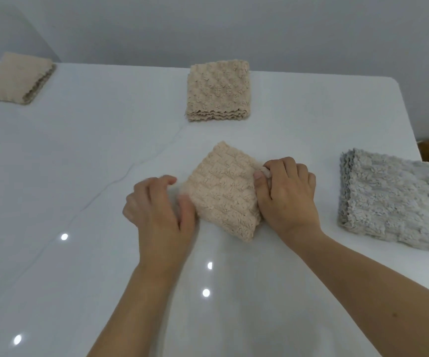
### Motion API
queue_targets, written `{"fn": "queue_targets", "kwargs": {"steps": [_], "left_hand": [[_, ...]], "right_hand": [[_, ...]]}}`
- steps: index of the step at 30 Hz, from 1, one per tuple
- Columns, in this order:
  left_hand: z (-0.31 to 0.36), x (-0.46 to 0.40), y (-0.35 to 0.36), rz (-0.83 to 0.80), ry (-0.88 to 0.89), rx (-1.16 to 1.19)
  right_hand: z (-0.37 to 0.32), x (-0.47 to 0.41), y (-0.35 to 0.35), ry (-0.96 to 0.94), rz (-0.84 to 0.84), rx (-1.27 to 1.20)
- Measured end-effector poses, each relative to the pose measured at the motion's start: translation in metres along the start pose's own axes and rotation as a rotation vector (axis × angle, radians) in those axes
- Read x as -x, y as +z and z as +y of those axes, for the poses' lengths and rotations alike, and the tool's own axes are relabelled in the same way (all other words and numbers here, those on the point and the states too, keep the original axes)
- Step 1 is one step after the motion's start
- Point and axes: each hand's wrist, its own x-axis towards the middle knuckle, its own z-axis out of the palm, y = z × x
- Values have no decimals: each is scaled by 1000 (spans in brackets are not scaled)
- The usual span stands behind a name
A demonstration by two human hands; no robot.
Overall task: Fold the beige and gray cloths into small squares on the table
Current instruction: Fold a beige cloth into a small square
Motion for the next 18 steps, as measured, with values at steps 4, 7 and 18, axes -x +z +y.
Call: {"fn": "queue_targets", "kwargs": {"steps": [4, 7, 18], "left_hand": [[25, 35, 13, -41, 391, -43], [36, 41, 20, -150, 391, -110], [43, 41, 22, -162, 297, -280]], "right_hand": [[1, 0, -1, 5, 3, -36], [2, 0, -1, -2, 15, -69], [4, 0, 5, 3, 12, 5]]}}
